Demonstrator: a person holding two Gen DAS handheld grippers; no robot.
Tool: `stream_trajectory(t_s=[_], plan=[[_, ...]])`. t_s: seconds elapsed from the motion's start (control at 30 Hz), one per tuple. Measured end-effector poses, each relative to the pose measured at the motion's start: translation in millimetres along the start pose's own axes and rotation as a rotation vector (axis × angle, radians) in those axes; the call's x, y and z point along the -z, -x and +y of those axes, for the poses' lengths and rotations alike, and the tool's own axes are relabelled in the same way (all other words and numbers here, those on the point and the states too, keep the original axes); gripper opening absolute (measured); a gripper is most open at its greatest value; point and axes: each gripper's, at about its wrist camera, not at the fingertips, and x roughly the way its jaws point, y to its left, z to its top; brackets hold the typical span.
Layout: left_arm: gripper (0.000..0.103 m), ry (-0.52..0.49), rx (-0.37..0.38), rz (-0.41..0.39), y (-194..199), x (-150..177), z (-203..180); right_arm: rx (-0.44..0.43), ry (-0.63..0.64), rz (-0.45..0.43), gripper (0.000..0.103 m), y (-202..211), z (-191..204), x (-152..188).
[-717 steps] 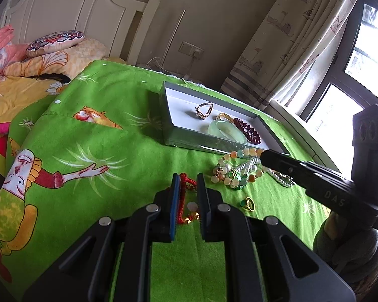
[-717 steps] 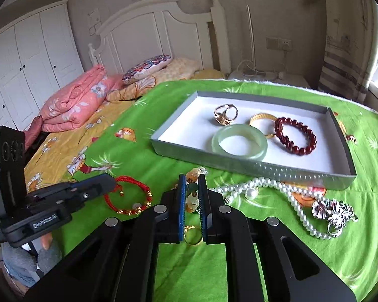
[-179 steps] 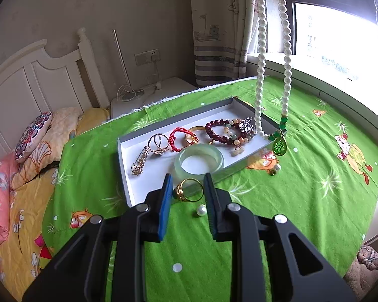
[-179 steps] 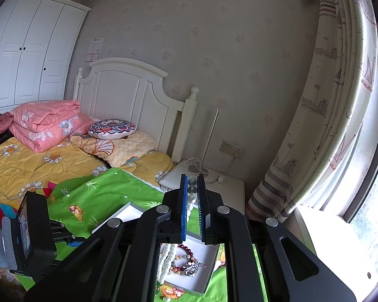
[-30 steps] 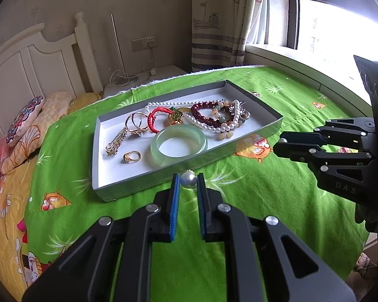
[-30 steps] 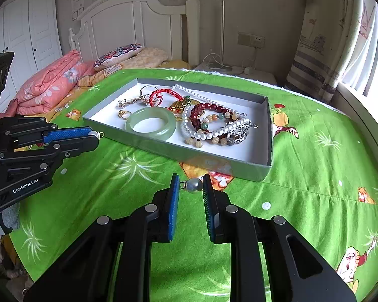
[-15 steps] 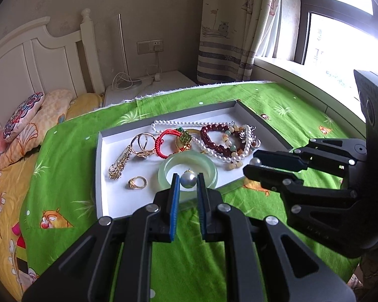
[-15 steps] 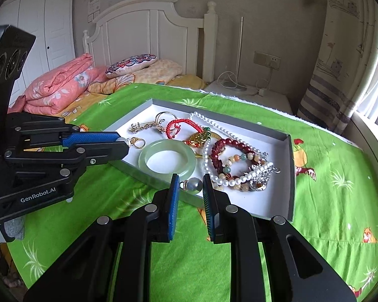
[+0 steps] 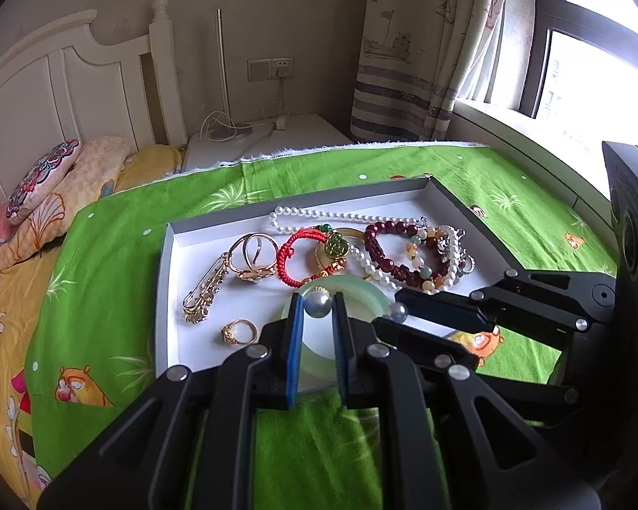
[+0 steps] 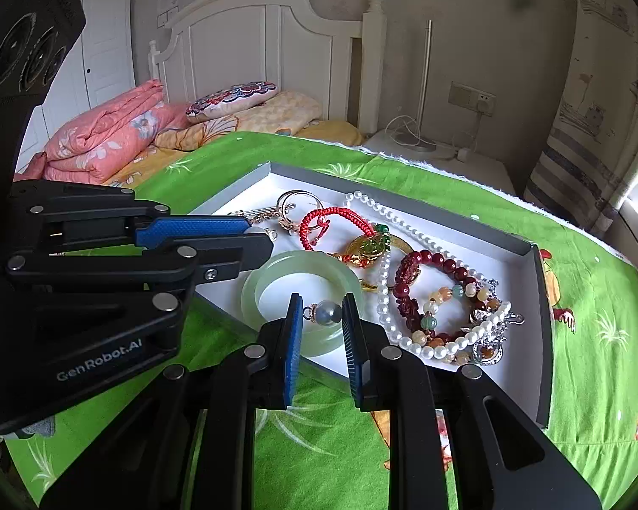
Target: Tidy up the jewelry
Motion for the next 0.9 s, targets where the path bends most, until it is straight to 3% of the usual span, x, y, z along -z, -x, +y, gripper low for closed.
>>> stream_trajectory(t_s=[0.4,0.5,0.53,0.57,0.6,0.67,0.77,0.9], plan=[[0.014,0.059,-0.005,0.010,-21.2,-1.0,10.0,-0.011,0.005,0.036,0.020,-22.9,3.4,-10.7],[0.040,0.091,-0.022,-0.013,-17.5,0.1,15.2,-0.014,-0.008,0.039,0.022,-23.4,1.9,-10.5],[0.052,0.103,-0.030,-0.029,-14.0,0.9,17.4,-0.012,-0.015,0.035,0.024,-21.8,0.7,-9.8],[0.065,0.114,-0.044,-0.048,-9.5,1.4,19.9,-0.011,-0.024,0.029,0.033,-19.4,-0.4,-8.9],[0.071,0.122,-0.063,-0.072,-4.0,2.0,22.1,-0.010,-0.031,0.023,0.045,-16.4,-1.5,-7.1],[0.083,0.128,-0.096,-0.126,9.3,2.8,25.1,-0.006,-0.044,0.003,0.054,-6.8,-2.6,-1.6],[0.100,0.124,-0.159,-0.208,28.8,5.2,25.9,0.012,-0.092,-0.040,0.058,12.4,-8.1,9.0],[0.101,0.157,-0.158,-0.254,41.8,13.6,27.2,0.054,-0.182,-0.083,0.072,35.3,-22.6,23.0]])
